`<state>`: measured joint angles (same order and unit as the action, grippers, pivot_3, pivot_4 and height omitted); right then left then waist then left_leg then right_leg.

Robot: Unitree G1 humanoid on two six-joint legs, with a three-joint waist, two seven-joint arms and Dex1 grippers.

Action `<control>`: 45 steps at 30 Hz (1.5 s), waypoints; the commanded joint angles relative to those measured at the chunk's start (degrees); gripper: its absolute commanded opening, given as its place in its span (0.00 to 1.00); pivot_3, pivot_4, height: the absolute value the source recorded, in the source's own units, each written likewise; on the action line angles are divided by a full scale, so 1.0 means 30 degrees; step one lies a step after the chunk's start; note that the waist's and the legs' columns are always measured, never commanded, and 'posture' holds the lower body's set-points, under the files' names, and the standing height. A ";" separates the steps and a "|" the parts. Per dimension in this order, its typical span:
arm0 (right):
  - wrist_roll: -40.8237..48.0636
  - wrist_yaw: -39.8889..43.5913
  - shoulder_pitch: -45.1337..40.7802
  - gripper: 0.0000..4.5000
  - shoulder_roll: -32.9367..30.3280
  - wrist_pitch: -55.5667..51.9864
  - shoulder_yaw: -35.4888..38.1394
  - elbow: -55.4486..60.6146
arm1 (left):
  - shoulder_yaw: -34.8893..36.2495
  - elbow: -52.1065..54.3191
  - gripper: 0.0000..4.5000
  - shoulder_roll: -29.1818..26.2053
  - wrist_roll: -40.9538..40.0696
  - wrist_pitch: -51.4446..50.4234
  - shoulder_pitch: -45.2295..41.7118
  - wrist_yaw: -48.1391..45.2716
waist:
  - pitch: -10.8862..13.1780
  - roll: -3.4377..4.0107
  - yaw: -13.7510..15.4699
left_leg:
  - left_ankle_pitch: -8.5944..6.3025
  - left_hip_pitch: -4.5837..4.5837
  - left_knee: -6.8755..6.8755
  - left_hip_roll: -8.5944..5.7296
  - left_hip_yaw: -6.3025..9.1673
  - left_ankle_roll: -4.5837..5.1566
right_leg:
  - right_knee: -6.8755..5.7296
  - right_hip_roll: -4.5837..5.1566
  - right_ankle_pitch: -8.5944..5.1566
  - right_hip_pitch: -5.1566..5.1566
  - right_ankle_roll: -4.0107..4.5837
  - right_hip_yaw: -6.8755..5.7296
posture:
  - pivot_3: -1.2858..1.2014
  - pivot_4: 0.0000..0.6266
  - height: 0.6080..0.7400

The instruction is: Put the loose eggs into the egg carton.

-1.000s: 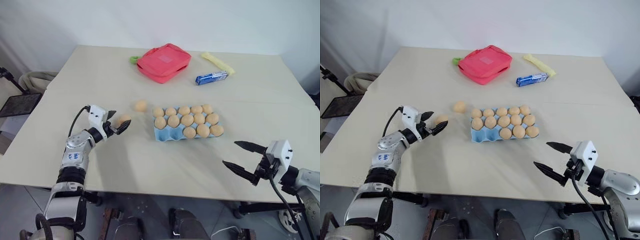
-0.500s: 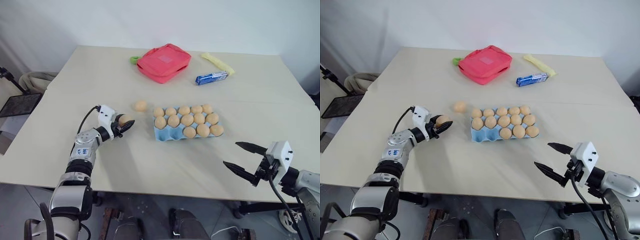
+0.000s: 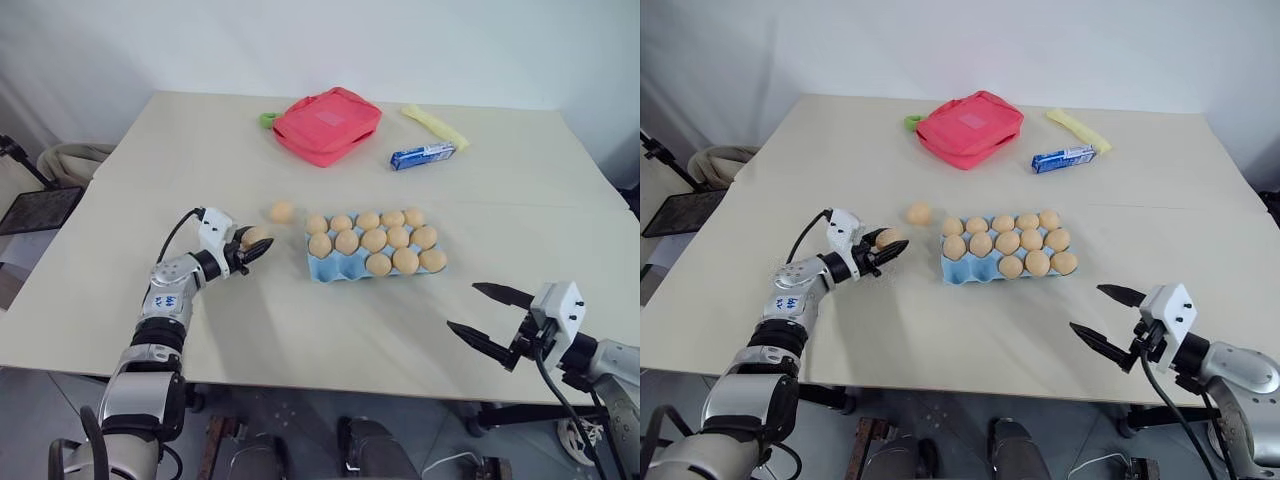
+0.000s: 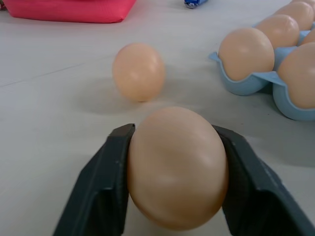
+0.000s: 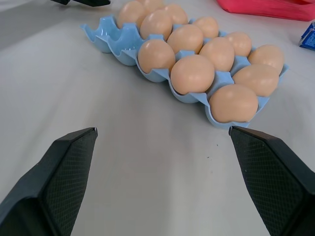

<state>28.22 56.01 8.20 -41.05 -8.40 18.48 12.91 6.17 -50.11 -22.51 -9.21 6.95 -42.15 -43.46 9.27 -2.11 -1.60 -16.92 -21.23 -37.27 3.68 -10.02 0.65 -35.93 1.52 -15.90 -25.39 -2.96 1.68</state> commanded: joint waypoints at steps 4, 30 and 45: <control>-0.0014 -0.0045 -0.0071 1.00 0.0169 0.0560 0.0261 -0.0054 | -0.0065 0.2663 0.38 0.0320 -0.0911 -0.0253 0.0130 -0.1369 | 0.0001 -0.0001 0.0012 | 0.0000 -0.0005 -0.0004 -0.0001 0.0000 0.0001 | 0.0000 0.0003 0.0000 0.0000 0.0000 -0.0002 | 0.52 0.24 1.00; -0.0136 -0.1494 0.2226 1.00 0.1113 0.1089 0.1047 0.1383 | -0.4601 0.5366 0.38 0.4202 -0.0041 -0.4031 -0.1959 -0.3327 | 0.0003 -0.0001 -0.0015 | 0.0020 0.0002 -0.0049 -0.0009 0.0016 0.0015 | -0.0016 -0.0020 0.0013 0.0017 -0.0024 0.0049 | 0.52 0.24 1.00; -0.0270 -0.1597 0.1523 1.00 0.1044 0.0899 0.0651 0.1041 | -0.4077 0.6727 0.99 0.3699 -0.0439 -0.3882 -0.1756 -0.3956 | 0.0003 -0.0001 -0.0020 | 0.0016 0.0001 -0.0043 -0.0011 0.0019 0.0018 | -0.0014 -0.0020 0.0013 0.0017 -0.0023 0.0047 | 0.52 0.24 1.00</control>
<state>27.03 51.12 13.21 -37.76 -6.23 20.02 15.46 -7.56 -33.50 -10.59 -9.02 -4.68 -46.44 -54.95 9.28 -2.11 -1.65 -16.87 -21.22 -37.40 3.65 -9.97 0.70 -35.97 1.46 -15.87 -25.34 -3.03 1.83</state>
